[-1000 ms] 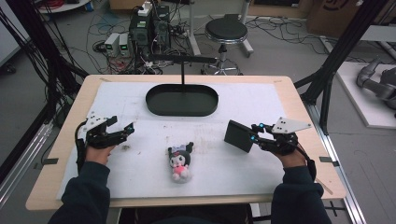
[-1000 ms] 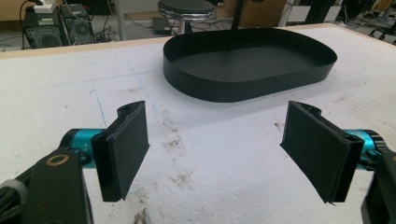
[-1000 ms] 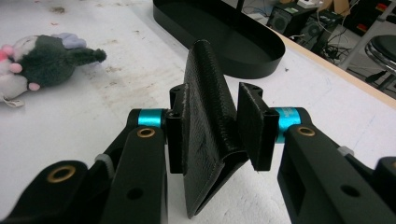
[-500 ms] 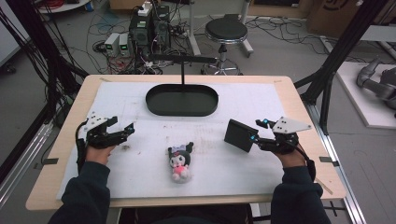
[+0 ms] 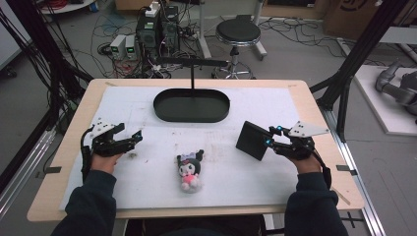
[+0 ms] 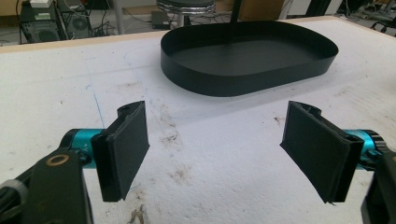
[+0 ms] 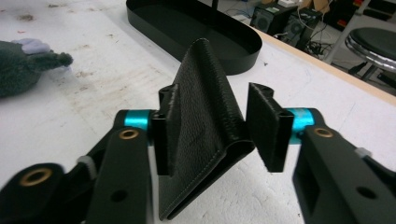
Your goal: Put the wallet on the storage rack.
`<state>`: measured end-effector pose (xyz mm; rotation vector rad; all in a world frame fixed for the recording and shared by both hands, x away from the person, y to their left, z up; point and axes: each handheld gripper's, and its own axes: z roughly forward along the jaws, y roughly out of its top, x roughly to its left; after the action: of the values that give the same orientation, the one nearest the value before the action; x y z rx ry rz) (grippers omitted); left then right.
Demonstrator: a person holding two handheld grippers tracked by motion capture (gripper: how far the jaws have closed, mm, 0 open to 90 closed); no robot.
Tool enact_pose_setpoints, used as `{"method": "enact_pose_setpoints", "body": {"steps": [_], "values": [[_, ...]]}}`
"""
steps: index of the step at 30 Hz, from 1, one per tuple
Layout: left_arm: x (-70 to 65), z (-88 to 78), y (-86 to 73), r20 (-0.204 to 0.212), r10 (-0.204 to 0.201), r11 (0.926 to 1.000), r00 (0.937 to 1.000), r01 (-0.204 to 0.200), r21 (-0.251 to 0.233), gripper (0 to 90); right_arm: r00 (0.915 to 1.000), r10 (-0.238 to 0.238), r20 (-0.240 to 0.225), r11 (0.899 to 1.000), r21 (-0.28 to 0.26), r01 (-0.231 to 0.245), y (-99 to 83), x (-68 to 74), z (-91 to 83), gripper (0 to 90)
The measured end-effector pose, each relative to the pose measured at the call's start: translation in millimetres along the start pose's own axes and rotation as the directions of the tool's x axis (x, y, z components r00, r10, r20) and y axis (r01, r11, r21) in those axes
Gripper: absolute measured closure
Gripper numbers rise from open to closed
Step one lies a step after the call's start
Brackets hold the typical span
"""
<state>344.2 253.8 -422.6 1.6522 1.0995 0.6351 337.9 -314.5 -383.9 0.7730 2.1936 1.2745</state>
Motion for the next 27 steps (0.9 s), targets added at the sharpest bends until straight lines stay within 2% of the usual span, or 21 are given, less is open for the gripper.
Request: {"method": "enact_pose_setpoints", "body": {"steps": [3,8,10,11,12,13,14,15,16,17,18,20,27], "values": [[-0.2,0.1,0.0,0.002,0.002,1.0000,1.0000,-0.002,0.001,22.5,0.9998,-0.022,0.004,1.000,-0.004,0.022,0.9,1.9,-1.9,66.9],[0.6,-0.1,0.0,0.001,0.001,1.0000,1.0000,-0.001,0.001,22.5,0.9996,-0.030,-0.005,1.000,-0.007,0.029,1.8,3.4,-3.4,67.7],[0.8,-0.3,0.0,0.000,0.000,1.0000,1.0000,0.000,0.001,22.5,0.9987,-0.030,-0.040,0.999,-0.023,0.029,3.6,5.0,-5.3,67.5],[0.8,-0.3,0.0,0.000,0.000,1.0000,1.0000,0.000,0.001,22.4,0.9987,-0.030,-0.040,0.999,-0.023,0.029,3.6,5.0,-5.3,67.5],[0.8,-0.3,0.0,-0.001,-0.001,1.0000,1.0000,0.001,0.001,22.5,0.9992,-0.039,-0.007,0.998,-0.050,0.039,6.2,8.3,-6.6,51.0],[0.9,-0.3,0.0,-0.001,-0.001,1.0000,1.0000,0.001,0.001,22.5,0.9992,-0.039,-0.007,0.998,-0.050,0.039,6.2,8.3,-6.6,51.0],[0.9,-0.2,-0.1,-0.001,-0.001,1.0000,1.0000,0.001,0.002,22.5,0.9992,-0.035,0.018,0.998,-0.049,0.036,7.7,9.0,-5.4,43.1],[0.7,0.0,-0.1,0.000,-0.001,1.0000,1.0000,0.001,0.002,22.5,0.9988,-0.045,0.017,0.999,0.007,0.045,7.0,9.5,1.3,43.3],[0.4,0.2,-0.2,0.002,-0.002,1.0000,1.0000,0.002,0.002,22.5,0.9988,-0.045,0.017,0.999,0.007,0.045,7.0,9.5,1.3,43.3],[0.1,0.2,-0.2,0.000,-0.001,1.0000,1.0000,0.001,0.002,22.5,0.9939,-0.096,0.053,0.993,0.069,0.093,3.2,14.3,10.9,38.8],[0.0,0.1,-0.1,0.000,-0.001,1.0000,1.0000,0.001,0.001,22.5,0.9930,-0.101,0.063,0.993,0.075,0.096,3.0,15.0,12.0,40.2],[0.6,-0.3,-0.1,0.000,0.001,1.0000,1.0000,-0.001,0.003,22.5,0.9968,-0.072,0.036,0.996,0.047,0.070,4.0,11.1,7.9,52.1],[0.0,0.3,-0.3,0.001,0.002,1.0000,1.0000,-0.002,0.006,22.5,0.9985,-0.052,0.014,0.998,0.024,0.052,2.6,9.3,4.0,57.9]]}}
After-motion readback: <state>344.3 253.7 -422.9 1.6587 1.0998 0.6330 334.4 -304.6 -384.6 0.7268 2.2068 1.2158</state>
